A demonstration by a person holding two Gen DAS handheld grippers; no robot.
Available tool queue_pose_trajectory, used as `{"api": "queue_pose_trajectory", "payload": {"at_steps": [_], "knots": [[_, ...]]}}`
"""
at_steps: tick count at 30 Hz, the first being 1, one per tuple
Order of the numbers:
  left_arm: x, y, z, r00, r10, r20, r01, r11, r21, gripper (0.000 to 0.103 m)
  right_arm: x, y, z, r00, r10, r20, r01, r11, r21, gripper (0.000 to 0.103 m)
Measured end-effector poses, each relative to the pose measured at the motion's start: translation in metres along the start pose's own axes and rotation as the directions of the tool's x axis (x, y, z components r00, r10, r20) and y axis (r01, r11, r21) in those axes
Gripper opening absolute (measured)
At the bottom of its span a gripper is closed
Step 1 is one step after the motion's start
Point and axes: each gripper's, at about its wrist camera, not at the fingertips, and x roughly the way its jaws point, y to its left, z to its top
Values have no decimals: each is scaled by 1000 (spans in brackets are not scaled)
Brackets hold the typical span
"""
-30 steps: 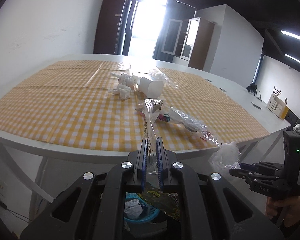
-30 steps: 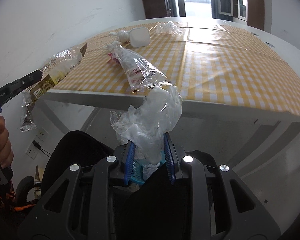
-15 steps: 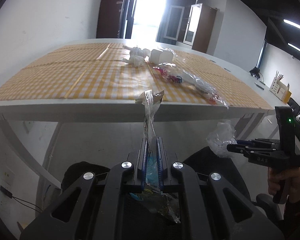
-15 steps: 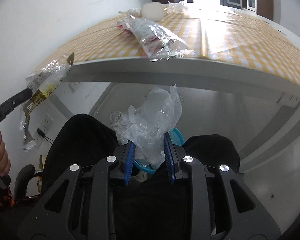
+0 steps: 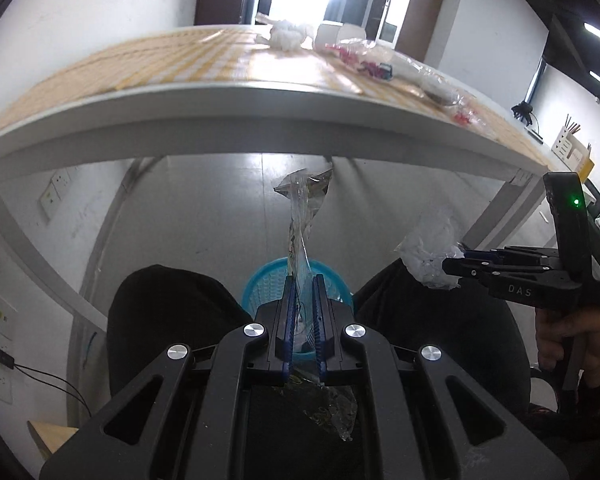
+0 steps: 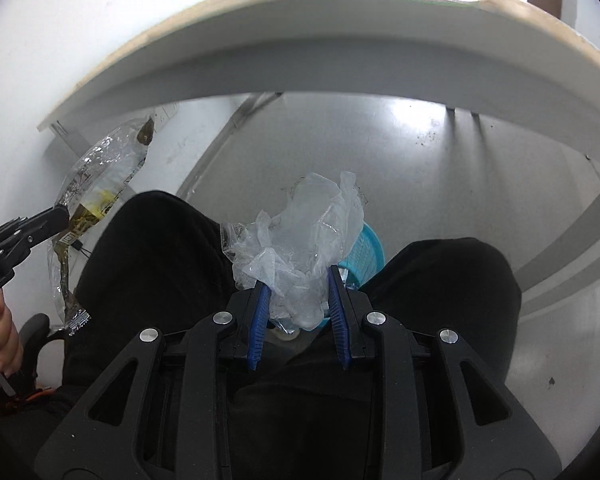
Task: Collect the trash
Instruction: 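Carry both held wrappers down over the blue wastebasket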
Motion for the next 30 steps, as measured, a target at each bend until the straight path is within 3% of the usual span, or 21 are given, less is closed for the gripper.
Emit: {"api": "queue_pose_trajectory", "payload": {"at_steps": [7, 16, 24, 27, 30], "knots": [[43, 8, -4, 996, -7, -89, 5, 1000, -23, 8, 33, 2, 2, 998, -3, -55, 3, 1000, 4, 26], [125, 14, 1, 975, -11, -223, 4, 1000, -30, 7, 94, -7, 14, 987, -4, -159, 6, 1000, 14, 26], [199, 39, 4, 935, -50, -351, 1, 990, -138, 7, 146, -16, 25, 970, -6, -241, 16, 999, 39, 26], [226, 49, 6, 904, -65, -423, -16, 983, -185, 7, 170, -18, 33, 961, -24, -276, 39, 998, 51, 26], [248, 59, 9, 886, -75, -457, -29, 976, -217, 7, 194, -22, 39, 952, -25, -306, 49, 996, 72, 26]]}}
